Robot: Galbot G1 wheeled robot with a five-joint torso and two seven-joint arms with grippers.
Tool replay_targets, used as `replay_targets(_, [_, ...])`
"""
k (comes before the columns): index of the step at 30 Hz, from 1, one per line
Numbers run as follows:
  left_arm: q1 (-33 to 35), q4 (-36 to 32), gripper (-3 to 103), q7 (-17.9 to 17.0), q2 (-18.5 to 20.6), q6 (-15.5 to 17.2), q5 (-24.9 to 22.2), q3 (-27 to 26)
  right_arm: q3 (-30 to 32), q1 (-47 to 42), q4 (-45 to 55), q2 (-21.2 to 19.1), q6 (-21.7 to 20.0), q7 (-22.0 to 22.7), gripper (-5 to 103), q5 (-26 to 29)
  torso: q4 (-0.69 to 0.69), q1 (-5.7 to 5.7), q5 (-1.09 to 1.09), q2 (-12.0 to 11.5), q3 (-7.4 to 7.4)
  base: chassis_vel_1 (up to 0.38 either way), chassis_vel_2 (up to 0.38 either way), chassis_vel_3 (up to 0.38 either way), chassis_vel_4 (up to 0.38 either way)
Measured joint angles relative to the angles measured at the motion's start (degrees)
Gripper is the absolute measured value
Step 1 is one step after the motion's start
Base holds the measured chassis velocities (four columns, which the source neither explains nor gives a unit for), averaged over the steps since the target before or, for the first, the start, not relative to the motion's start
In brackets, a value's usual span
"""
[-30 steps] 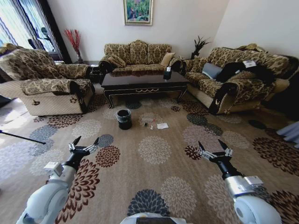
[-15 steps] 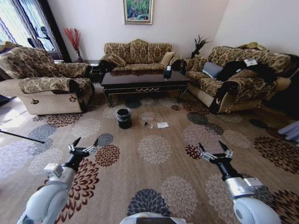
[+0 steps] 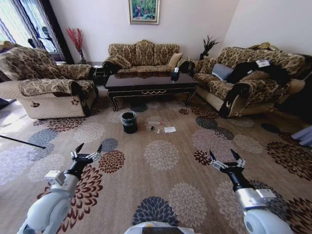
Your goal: Move to the front of the table and pick up the trash from the floor, then place it into the trash bin.
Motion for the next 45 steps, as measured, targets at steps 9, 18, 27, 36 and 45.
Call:
replay_targets(9, [0.01, 0.38, 100, -0.15, -0.38, 0.05, 0.03, 0.01, 0.03, 0.05, 0.53, 0.38, 0.06, -0.12, 100, 0.35, 0.00, -0.81, 0.00, -2.15, -1.33, 0.000, 0.000, 0.000, 0.000])
replay_targets(18, [0.13, -0.02, 100, -0.25, -0.64, 0.04, 0.09, 0.08, -0.20, 0.31, 0.60, 0.17, 0.10, -0.11, 100, 0.39, 0.00, -1.61, 0.00, -4.20, -2.60, 0.000, 0.000, 0.000, 0.000])
replay_targets(27, [-0.14, -0.16, 100, -0.50, -0.84, -0.01, 1.03, 0.23, -0.14, 0.17, 0.59, -0.03, 0.35, -0.26, 100, 0.30, 0.00, -2.42, 0.00, -6.26, -3.83, 0.000, 0.000, 0.000, 0.000])
replay_targets(36, [0.10, -0.67, 100, -0.60, -1.41, -0.11, 1.88, -0.15, -0.17, -0.09, 0.78, -0.02, 0.46, -0.48, 100, 0.22, 0.00, -3.30, 0.00, -8.54, -5.23, 0.000, 0.000, 0.000, 0.000])
replay_targets(45, [0.26, -0.69, 100, -0.60, -1.45, -0.27, 2.24, -0.16, -0.03, 0.00, 0.45, 0.32, 0.48, -0.50, 100, 0.24, 0.00, -4.08, 0.00, -10.61, -6.51, 0.000, 0.000, 0.000, 0.000])
